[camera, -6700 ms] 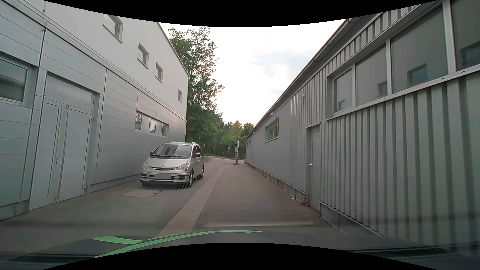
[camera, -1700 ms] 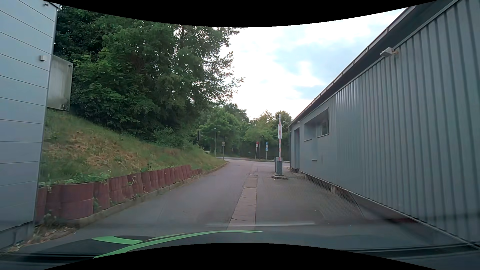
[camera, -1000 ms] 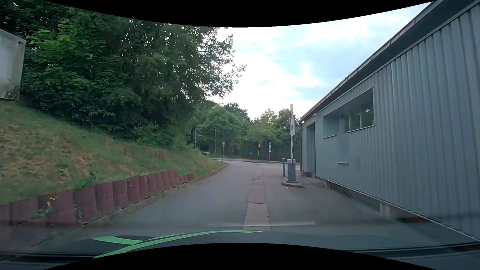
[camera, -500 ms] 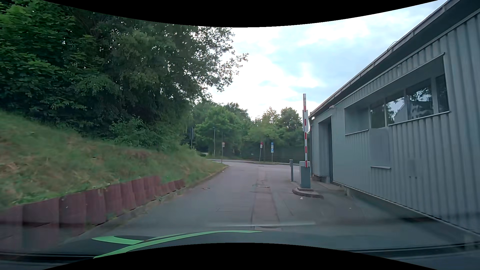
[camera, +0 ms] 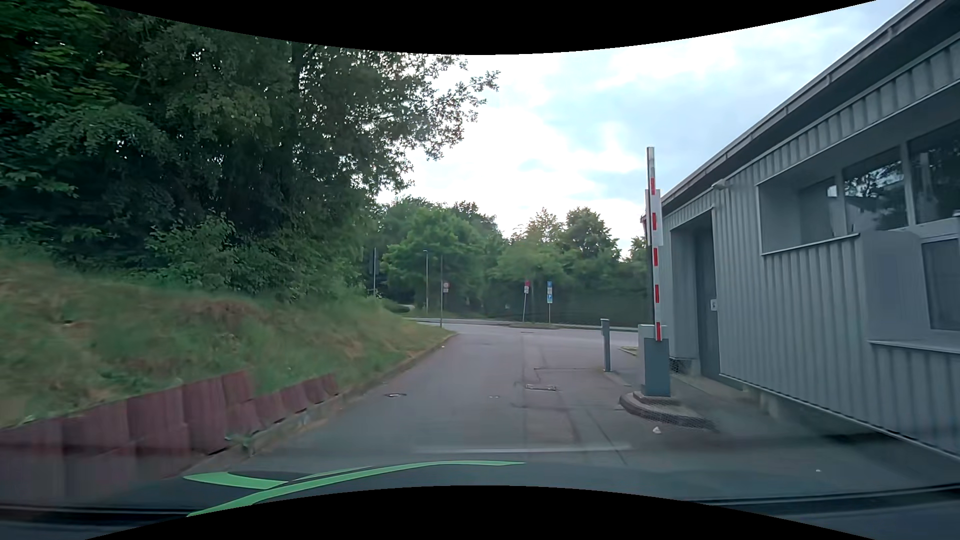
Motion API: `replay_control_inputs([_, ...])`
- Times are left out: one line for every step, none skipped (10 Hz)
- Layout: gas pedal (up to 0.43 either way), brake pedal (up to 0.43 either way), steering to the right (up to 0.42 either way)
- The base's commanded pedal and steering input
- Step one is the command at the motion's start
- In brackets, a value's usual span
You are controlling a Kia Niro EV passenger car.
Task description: Follow the waypoints while adhering to traffic rules and regulations
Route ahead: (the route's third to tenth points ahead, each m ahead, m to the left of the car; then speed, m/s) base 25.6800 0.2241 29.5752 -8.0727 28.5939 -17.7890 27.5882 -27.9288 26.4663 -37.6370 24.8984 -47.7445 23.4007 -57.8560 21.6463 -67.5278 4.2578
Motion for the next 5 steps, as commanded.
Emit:
replay_control_inputs([0.047, 0.000, 0.000])
replay_control_inputs([0.047, 0.000, 0.002])
replay_control_inputs([0.047, 0.000, 0.005])
replay_control_inputs([0.047, 0.000, 0.009])
replay_control_inputs([0.047, 0.000, 0.013])
